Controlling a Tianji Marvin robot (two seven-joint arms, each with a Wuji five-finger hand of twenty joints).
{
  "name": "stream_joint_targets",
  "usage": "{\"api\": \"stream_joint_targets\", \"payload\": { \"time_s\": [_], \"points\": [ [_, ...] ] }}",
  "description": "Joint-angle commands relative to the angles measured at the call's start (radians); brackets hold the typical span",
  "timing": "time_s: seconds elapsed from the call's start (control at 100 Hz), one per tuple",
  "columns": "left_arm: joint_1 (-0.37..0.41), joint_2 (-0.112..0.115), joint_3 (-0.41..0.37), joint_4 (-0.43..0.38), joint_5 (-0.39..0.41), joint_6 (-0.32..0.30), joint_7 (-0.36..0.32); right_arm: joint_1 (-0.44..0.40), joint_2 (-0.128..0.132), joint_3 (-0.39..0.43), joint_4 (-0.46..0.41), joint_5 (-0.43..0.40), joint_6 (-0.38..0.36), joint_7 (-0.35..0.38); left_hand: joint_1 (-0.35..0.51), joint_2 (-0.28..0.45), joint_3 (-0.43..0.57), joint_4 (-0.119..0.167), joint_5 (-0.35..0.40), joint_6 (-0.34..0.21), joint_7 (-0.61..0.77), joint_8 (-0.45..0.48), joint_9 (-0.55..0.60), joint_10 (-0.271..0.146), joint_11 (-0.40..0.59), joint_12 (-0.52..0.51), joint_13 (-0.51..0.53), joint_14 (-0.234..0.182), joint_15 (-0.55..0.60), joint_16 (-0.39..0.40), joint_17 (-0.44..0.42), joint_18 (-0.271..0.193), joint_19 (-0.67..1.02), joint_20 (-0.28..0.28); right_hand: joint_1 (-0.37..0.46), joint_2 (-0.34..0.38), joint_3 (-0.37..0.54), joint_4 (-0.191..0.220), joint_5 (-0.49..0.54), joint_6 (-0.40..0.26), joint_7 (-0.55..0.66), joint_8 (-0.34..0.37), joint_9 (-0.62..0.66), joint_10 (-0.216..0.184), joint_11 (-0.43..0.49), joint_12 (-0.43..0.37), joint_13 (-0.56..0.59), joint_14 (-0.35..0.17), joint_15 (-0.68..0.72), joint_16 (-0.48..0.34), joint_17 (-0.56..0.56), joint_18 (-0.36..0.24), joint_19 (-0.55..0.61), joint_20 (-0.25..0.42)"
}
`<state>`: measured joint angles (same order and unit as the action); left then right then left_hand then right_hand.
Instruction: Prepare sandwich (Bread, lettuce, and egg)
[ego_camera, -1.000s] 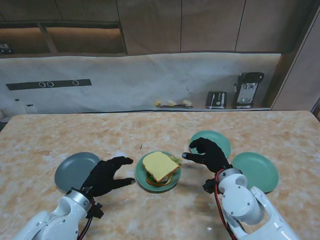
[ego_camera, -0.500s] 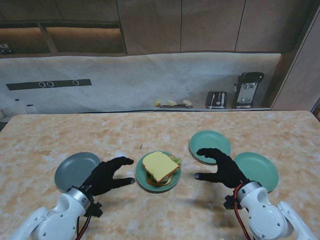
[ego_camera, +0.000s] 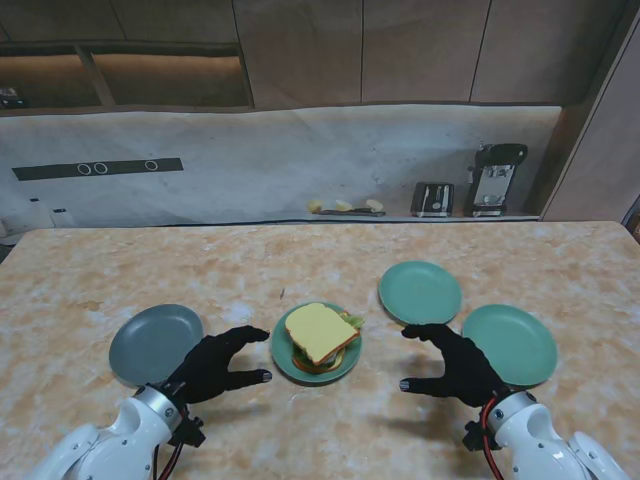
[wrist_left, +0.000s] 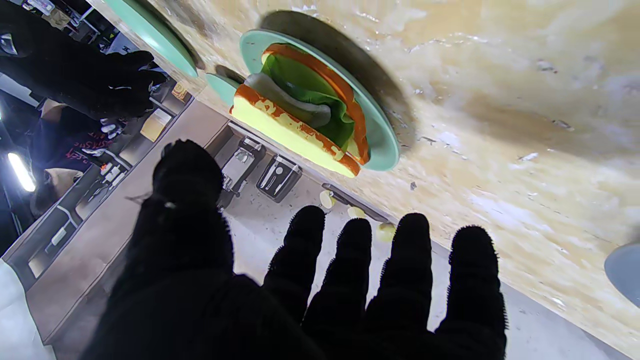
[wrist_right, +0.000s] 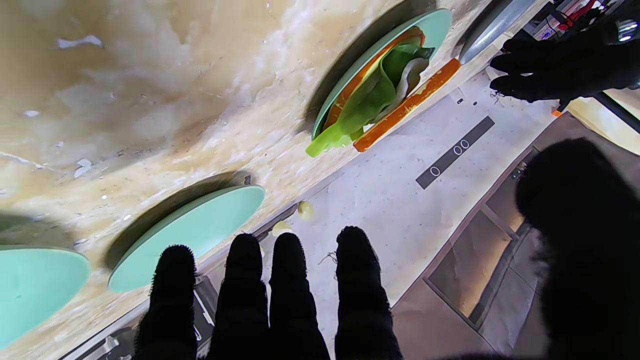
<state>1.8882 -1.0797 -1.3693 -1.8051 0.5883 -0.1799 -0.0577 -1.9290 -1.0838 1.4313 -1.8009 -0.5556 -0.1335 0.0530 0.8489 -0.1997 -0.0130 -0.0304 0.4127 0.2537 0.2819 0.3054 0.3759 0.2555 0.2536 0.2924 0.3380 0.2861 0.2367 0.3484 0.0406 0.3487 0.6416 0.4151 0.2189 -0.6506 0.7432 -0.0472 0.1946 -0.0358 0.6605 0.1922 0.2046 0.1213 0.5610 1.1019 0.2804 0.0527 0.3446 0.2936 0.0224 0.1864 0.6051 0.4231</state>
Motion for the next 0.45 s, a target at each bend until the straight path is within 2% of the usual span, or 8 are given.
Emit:
{"api": "stream_joint_targets", "payload": {
  "time_s": [0.0, 0.44],
  "points": [
    [0.009, -0.003, 0.002, 0.003, 0.007, 0.003, -0.012, -0.016, -0.005, 0.001, -0.001, -0.01, 0.005, 0.017, -0.006, 0.003, -0.005, 0.001, -0.009, 0.008, -0.009, -0.007, -0.026, -0.016, -0.004, -0.001, -0.025, -0.021, -0.009, -0.013, -0.013, -0.02, -0.008, -0.015, -0.02, 0.006, 0.004, 0.015, 0.004, -0.006, 0.005, -0.009, -0.008, -0.017, 0.003, -0.818, -0.015, -0.021, -0.003, -0.021, 0.0, -0.008, -0.019, 0.002],
    [-0.009, -0.002, 0.007, 0.014, 0.008, -0.001, -0.012, -0.009, -0.006, 0.005, -0.004, -0.006, 0.019, 0.02, 0.011, 0.006, -0.007, 0.0, -0.002, 0.007, 0.002, 0.003, -0.012, -0.016, 0.003, 0.01, -0.017, -0.02, 0.0, -0.004, -0.015, -0.014, 0.008, 0.005, -0.021, 0.004, 0.009, 0.02, 0.002, -0.005, 0.004, -0.009, 0.009, -0.016, 0.014, -0.813, -0.006, -0.021, 0.014, -0.012, -0.002, -0.003, -0.028, 0.023]
  ]
}}
